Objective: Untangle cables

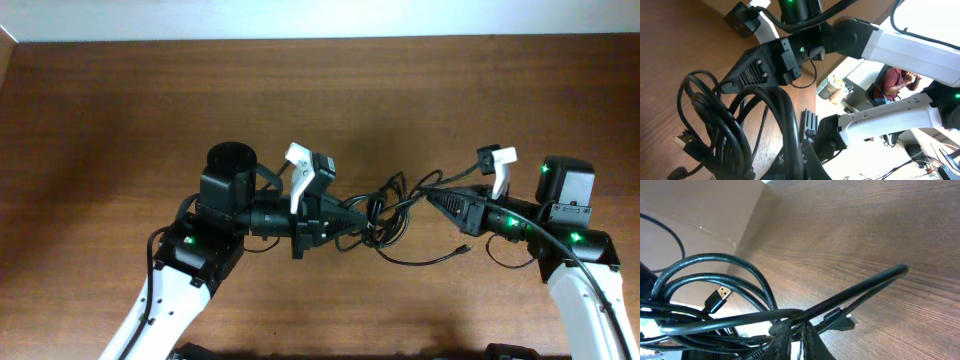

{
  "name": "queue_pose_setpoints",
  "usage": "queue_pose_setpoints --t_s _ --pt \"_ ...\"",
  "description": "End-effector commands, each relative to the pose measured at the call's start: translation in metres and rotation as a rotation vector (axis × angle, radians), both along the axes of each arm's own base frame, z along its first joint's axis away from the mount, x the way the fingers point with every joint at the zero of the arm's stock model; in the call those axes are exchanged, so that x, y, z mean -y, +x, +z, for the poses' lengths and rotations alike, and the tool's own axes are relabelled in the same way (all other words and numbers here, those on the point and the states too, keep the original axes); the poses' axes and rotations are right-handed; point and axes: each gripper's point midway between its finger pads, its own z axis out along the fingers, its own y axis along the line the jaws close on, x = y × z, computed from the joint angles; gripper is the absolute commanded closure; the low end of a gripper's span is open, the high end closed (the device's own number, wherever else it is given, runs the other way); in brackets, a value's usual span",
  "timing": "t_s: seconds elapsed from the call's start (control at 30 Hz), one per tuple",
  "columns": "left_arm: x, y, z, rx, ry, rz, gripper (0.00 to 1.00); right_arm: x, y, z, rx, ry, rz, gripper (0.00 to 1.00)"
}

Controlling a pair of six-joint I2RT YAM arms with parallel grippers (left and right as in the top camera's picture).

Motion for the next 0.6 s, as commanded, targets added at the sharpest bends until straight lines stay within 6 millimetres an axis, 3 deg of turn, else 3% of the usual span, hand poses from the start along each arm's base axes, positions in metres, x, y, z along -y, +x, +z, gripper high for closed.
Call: queue_pose_setpoints --t_s 0.0,0.03,0.07,0.1,0.13,0.2,0.27,0.37,0.47,0.5,0.53,0.57 --pt "0.000 -0.005 0.008 0.030 -0.020 -0.030 1.00 0.001 0.002 0.000 -0.008 -0.010 -0.012 0.96" --pt "0.000 -0.005 0.008 0.031 -0.021 -0.030 1.00 0.001 0.002 -0.001 -0.011 -0.013 -0.015 0.96" --pt "0.000 -0.005 0.008 0.030 -0.021 -0.030 1.00 0.002 0.003 -0.001 -0.019 -0.015 -0.024 0.75" --pt "0.000 -0.005 0.008 0.032 -0.021 -0.030 1.00 0.007 0.006 -0.006 -0.101 -0.001 -0.096 0.48" --pt "0.000 -0.005 0.008 0.039 -0.021 -0.031 1.00 0.011 0.009 -0.010 -0.161 0.009 -0.153 0.35" --pt "0.000 -0.005 0.008 0.038 -0.021 -0.032 1.00 0.011 0.009 -0.010 -0.244 0.059 -0.203 0.31" --pt "0.000 -0.005 0.008 0.039 -0.021 -0.032 1.00 0.011 0.009 -0.010 -0.337 0.117 -0.257 0.32" --pt "0.002 -0.001 0.018 0.109 -0.050 -0.030 1.00 0.010 0.007 -0.011 -0.410 0.161 -0.285 0.46" --pt "0.002 0.008 0.023 0.157 -0.054 0.011 1.00 0.004 0.005 -0.002 -0.397 0.198 -0.237 0.53" --pt "0.003 0.009 0.026 0.179 -0.063 0.012 1.00 0.004 0.005 -0.003 -0.397 0.198 -0.237 0.68" --pt "0.002 0.013 0.026 0.186 -0.059 0.033 1.00 0.004 0.004 -0.003 -0.399 0.198 -0.237 0.94" --pt "0.000 0.026 0.019 0.165 -0.021 0.115 1.00 0.004 0.004 -0.003 -0.399 0.198 -0.237 0.96"
